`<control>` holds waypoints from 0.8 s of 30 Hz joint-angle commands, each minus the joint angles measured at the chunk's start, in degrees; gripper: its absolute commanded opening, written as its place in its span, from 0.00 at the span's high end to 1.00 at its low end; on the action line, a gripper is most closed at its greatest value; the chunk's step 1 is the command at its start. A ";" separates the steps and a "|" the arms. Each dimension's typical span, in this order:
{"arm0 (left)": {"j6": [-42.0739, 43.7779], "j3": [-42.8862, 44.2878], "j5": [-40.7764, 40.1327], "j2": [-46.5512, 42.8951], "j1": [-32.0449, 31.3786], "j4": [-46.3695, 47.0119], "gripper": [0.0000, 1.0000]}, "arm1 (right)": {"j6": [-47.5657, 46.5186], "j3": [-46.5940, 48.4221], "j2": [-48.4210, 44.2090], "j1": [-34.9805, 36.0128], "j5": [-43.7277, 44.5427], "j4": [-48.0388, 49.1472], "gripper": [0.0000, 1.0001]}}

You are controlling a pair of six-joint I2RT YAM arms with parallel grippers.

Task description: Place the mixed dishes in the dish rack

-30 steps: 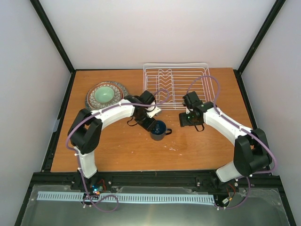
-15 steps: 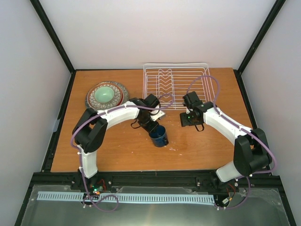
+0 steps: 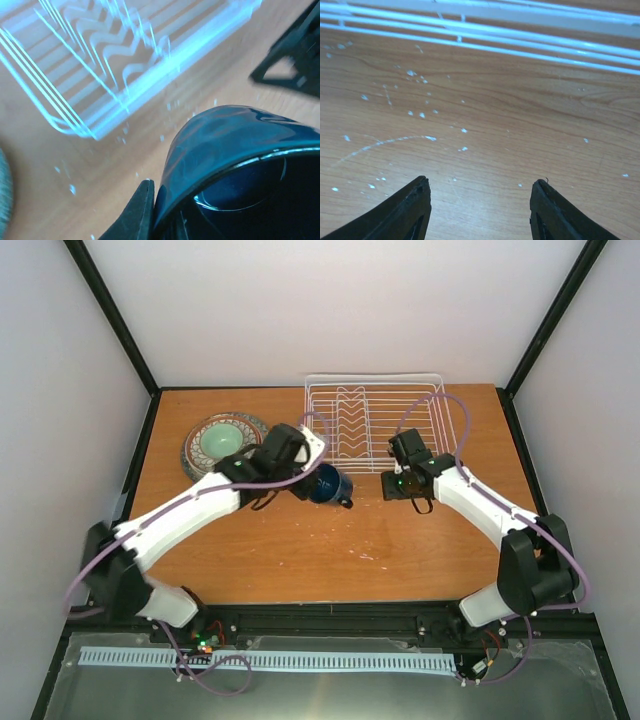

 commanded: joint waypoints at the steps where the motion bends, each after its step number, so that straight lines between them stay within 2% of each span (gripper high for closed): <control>1: 0.33 -5.23 -6.40 -12.54 -1.27 18.47 0.99 | 1.64 2.16 -3.18 -0.26 -3.93 3.41 0.46; 3: 3.77 -9.63 -11.37 -16.44 -1.61 27.14 0.99 | 2.32 1.94 -5.14 -1.41 -7.51 5.43 0.46; 6: 12.51 -18.19 -14.73 -20.45 -1.61 46.09 0.99 | 4.60 0.05 -8.73 -5.78 -18.09 11.29 0.46; 10: 25.33 -31.09 -15.62 -20.14 -1.62 77.64 0.99 | 11.85 -5.30 -10.60 -15.50 -43.30 24.13 0.43; 13: 31.99 -34.74 -15.84 -13.81 -1.53 97.52 0.99 | 20.64 -8.86 -7.97 -17.84 -59.79 37.42 0.41; 16: 35.01 -34.05 -14.11 -6.43 -1.53 109.75 0.99 | 37.42 -13.53 -4.00 -17.79 -70.68 58.26 0.37; 18: 36.32 -33.01 -13.44 -1.80 -1.42 117.56 0.99 | 44.62 -15.81 -1.53 -17.79 -74.20 69.91 0.36; 21: 37.20 -30.62 -12.34 2.42 -1.23 123.35 0.99 | 55.06 -19.02 2.04 -17.79 -77.45 85.37 0.35; 23: 37.05 -29.47 -11.21 4.57 -0.88 126.37 0.99 | 66.57 -22.14 5.22 -17.79 -77.96 103.01 0.36; 24: 36.68 -28.92 -10.76 5.57 -0.64 127.67 1.00 | 74.81 -23.00 7.55 -17.79 -77.80 115.39 0.36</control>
